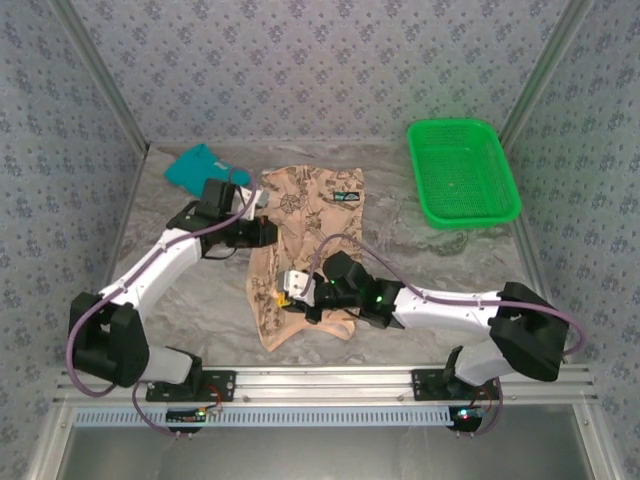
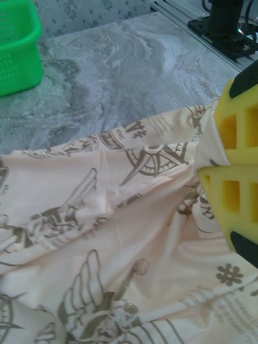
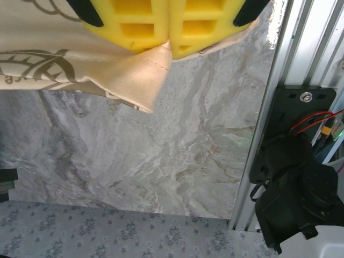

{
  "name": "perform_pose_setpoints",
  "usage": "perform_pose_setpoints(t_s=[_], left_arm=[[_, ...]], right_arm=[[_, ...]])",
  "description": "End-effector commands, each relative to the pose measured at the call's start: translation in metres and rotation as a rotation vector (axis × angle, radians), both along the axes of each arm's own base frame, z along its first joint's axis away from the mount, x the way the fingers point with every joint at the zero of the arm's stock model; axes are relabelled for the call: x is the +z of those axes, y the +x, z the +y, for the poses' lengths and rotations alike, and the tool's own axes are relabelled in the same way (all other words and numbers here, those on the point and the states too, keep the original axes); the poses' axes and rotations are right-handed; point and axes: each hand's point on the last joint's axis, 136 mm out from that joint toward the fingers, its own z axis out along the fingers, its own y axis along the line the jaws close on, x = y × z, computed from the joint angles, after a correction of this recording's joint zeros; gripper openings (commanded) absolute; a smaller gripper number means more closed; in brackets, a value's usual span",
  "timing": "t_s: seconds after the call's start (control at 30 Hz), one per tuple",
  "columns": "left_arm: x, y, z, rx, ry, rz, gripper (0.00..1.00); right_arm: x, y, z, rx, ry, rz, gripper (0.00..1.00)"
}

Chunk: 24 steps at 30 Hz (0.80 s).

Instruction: Fold the inside-out t-shirt

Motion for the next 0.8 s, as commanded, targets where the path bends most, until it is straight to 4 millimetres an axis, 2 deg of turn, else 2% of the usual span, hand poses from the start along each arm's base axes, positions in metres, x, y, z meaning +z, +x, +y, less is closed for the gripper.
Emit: perform_pose_setpoints(t_s=[0.0, 0.1, 0.17, 0.23, 0.3, 0.37, 0.4, 0.43, 0.47, 0.53, 0.6, 0.67, 0.77], left_arm=[[0.03, 0.036, -0.006, 0.005, -0.025, -0.128, 0.07], [0.015, 0.048, -0.006, 0.007, 0.013, -0.117, 0.08], [-0.002, 0.055, -0.011, -0.016, 0.023, -0.082, 0.12], [-0.02, 0.06, -0.015, -0.032, 0.03, -0.029, 0.17], [-0.042, 0.066, -0.019, -0.041, 0.04, 0.024, 0.27], [-0.056, 0.071, -0.022, -0.036, 0.039, 0.071, 0.39], [-0.057, 0.071, -0.025, -0.052, 0.026, 0.088, 0.45], [-0.056, 0.071, -0.027, -0.063, 0.019, 0.094, 0.53], [-0.051, 0.07, -0.027, -0.069, 0.021, 0.081, 0.55], [-0.043, 0.071, -0.015, -0.043, 0.079, 0.031, 0.55], [-0.031, 0.07, 0.006, -0.004, 0.174, -0.026, 0.55], [-0.015, 0.068, 0.024, 0.037, 0.257, -0.1, 0.56], [0.011, 0.058, 0.047, 0.118, 0.311, -0.212, 0.57]], right_arm=[[-0.009, -0.02, -0.004, 0.069, -0.023, 0.04, 0.0], [-0.016, -0.015, 0.006, 0.051, -0.027, 0.048, 0.0], [-0.021, -0.015, 0.009, 0.048, -0.027, 0.062, 0.0], [-0.036, -0.014, 0.008, 0.035, -0.061, 0.074, 0.02], [-0.059, -0.017, 0.002, 0.032, -0.129, 0.112, 0.13], [-0.075, -0.023, -0.009, 0.036, -0.171, 0.179, 0.17], [-0.079, -0.027, -0.017, 0.037, -0.181, 0.217, 0.21], [-0.077, -0.031, -0.023, 0.035, -0.178, 0.24, 0.27], [-0.073, -0.031, -0.031, 0.017, -0.173, 0.258, 0.33], [-0.063, -0.022, -0.046, -0.075, -0.163, 0.277, 0.38], [-0.049, -0.001, -0.067, -0.243, -0.152, 0.29, 0.44], [-0.032, 0.018, -0.089, -0.39, -0.132, 0.3, 0.55], [-0.007, 0.057, -0.138, -0.722, -0.102, 0.38, 0.69]])
